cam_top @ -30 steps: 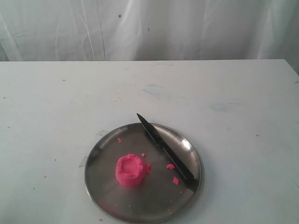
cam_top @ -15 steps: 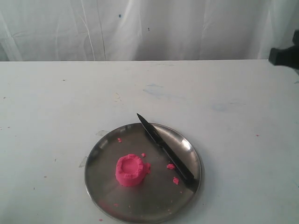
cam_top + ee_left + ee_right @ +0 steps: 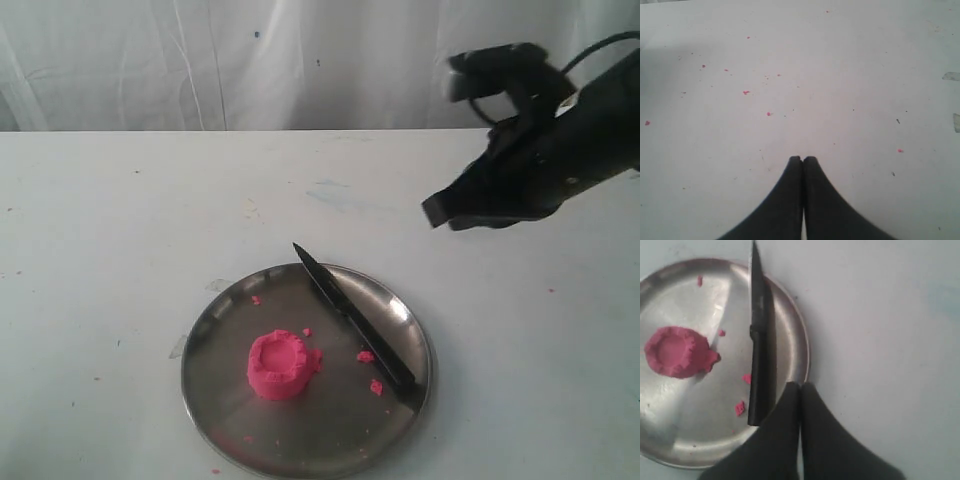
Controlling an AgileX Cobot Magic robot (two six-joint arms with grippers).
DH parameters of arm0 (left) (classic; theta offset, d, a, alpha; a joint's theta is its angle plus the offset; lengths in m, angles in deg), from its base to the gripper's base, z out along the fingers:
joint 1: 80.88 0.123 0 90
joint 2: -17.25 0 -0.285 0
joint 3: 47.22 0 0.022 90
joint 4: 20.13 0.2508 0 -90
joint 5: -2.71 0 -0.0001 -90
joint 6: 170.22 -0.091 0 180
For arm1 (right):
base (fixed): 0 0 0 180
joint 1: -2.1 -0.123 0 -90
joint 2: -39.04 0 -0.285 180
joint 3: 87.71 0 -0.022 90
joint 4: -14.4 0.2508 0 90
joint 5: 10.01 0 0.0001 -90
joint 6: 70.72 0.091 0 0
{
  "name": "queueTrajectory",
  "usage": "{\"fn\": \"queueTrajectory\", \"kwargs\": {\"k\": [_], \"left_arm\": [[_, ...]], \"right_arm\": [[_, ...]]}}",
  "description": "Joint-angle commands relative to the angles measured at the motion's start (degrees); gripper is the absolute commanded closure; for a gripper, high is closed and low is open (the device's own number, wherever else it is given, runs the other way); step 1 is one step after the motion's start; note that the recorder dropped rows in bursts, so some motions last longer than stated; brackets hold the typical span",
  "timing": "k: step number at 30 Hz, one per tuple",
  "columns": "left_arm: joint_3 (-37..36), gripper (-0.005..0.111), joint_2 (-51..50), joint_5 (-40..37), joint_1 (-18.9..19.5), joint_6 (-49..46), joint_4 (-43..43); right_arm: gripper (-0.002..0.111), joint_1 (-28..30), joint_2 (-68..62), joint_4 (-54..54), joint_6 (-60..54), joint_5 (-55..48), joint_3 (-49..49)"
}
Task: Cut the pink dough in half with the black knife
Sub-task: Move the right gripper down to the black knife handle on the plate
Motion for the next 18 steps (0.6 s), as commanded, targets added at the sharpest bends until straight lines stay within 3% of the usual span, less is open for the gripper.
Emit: {"fn": "queueTrajectory", "kwargs": {"k": [1, 4, 8, 18], "left_arm": [[-0.2, 0.107, 0.2, 0.1, -0.3, 0.1, -0.1], [-0.2, 0.107, 0.2, 0.1, -0.3, 0.1, -0.1], [-0.2, 0.107, 0.2, 0.1, -0.3, 0.1, -0.1], [-0.2, 0.107, 0.2, 0.1, -0.3, 0.1, -0.1]], "right_arm": [[0.105, -5.3, -5.8, -3.4, 0.5, 4.8, -0.3], [0.084, -7.4, -12.7, -3.3, 0.5, 7.0, -0.3], [0.07, -9.4, -16.9, -3.2, 0.5, 7.9, -0.3], [0.065, -11.9, -24.3, -3.4, 0.5, 14.7, -0.3]]}}
